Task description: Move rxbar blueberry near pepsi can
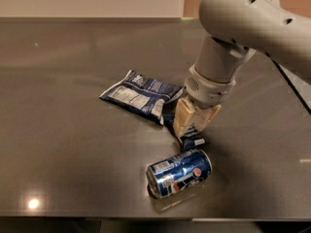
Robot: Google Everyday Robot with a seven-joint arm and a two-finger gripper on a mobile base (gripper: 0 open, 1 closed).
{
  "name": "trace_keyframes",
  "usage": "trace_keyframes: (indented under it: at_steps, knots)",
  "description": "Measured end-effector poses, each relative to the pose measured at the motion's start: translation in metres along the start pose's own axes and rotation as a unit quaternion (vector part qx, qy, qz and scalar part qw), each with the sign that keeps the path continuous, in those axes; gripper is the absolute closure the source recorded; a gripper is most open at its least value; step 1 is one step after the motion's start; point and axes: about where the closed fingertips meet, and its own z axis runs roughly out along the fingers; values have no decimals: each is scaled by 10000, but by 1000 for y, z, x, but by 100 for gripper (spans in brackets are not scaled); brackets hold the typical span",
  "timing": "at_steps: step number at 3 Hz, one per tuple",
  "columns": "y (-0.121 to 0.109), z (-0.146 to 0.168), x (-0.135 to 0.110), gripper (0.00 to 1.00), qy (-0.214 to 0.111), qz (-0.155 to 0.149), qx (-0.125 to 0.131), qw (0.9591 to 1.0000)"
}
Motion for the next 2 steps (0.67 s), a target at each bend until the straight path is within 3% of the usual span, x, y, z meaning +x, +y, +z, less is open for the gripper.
trace_keyframes:
  at_steps: [1, 2]
  knots:
    - [0, 0, -1, 0, -22, -4, 4, 10000]
    - [1, 0, -1, 0, -22, -4, 4, 10000]
